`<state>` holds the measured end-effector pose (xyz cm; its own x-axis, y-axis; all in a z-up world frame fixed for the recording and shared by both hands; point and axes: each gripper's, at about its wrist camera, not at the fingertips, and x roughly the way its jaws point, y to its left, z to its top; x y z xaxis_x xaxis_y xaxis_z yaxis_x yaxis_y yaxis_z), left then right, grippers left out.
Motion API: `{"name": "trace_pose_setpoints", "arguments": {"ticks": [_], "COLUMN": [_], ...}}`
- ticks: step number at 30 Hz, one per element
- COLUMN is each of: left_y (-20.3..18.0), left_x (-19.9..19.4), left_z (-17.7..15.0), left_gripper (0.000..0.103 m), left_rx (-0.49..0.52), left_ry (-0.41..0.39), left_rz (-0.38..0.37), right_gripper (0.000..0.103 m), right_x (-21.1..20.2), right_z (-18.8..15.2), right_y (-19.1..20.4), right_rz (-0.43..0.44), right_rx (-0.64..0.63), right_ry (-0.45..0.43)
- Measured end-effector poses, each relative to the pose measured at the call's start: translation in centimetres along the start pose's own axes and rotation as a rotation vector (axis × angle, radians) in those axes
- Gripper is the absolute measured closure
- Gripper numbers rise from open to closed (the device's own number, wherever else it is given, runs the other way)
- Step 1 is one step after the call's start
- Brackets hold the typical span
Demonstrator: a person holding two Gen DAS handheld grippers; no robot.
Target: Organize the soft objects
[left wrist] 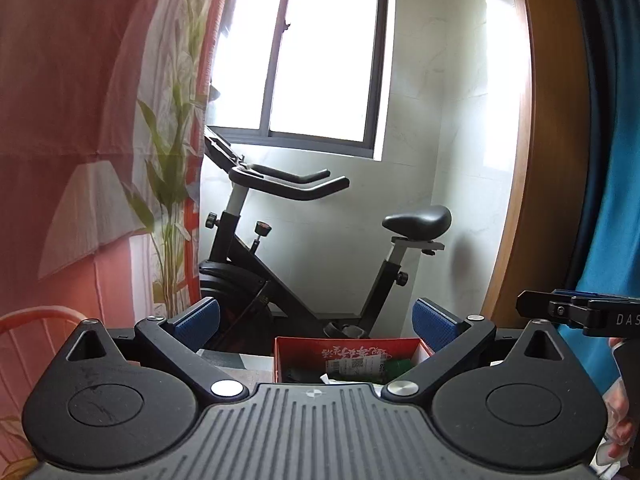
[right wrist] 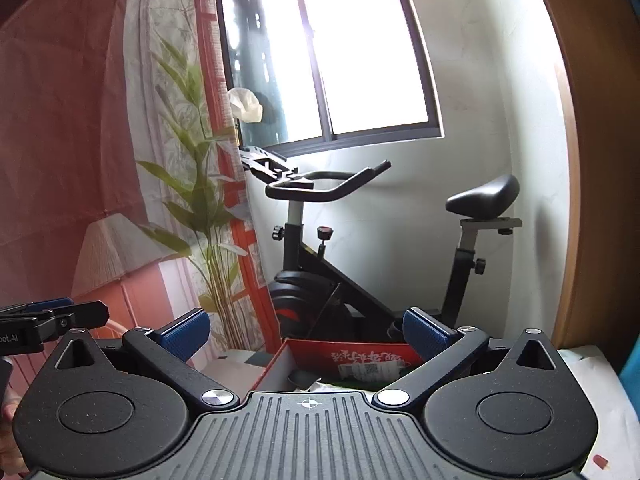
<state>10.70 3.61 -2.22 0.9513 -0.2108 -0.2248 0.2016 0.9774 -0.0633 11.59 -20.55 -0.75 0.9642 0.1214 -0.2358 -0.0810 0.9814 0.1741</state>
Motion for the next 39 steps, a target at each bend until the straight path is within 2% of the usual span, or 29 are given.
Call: {"name": "trace_pose_setpoints", "arguments": {"ticks": [3, 6, 9, 14, 19, 28, 39], "left_y": [-0.3, -1.3, -2.2, -2.9, -4.1, -4.6, -4.3], "left_x": [-2.1, -4.0, -5.9, -8.4, -9.7, -9.6, -9.9], "left_z": [0.3, 0.6, 0.5, 0.4, 0.0, -0.5, -0.5], "left_gripper": [0.0, 0.0, 0.0, 0.0, 0.0, 0.0, 0.0], "left_rx": [-0.013, 0.033, 0.062, 0.033, 0.049, 0.094, 0.079], "left_ry": [0.002, 0.002, -0.01, -0.002, 0.026, 0.058, 0.065], "left_rz": [0.042, 0.132, 0.185, 0.114, 0.172, 0.22, 0.224], "right_gripper": [0.0, 0.0, 0.0, 0.0, 0.0, 0.0, 0.0], "right_x": [-2.5, -4.8, -6.9, -8.9, -9.9, -10.2, -10.2], "right_z": [0.0, -0.3, -0.6, -1.2, -2.0, -3.2, -3.2], "right_y": [1.2, 2.3, 3.3, 4.2, 4.6, 4.3, 4.3], "right_rz": [-0.018, -0.032, -0.034, -0.068, -0.074, -0.115, -0.133], "right_rx": [-0.008, -0.02, -0.041, -0.065, -0.057, -0.039, -0.041], "right_ry": [-0.006, -0.01, -0.03, -0.041, -0.044, -0.034, -0.02]}}
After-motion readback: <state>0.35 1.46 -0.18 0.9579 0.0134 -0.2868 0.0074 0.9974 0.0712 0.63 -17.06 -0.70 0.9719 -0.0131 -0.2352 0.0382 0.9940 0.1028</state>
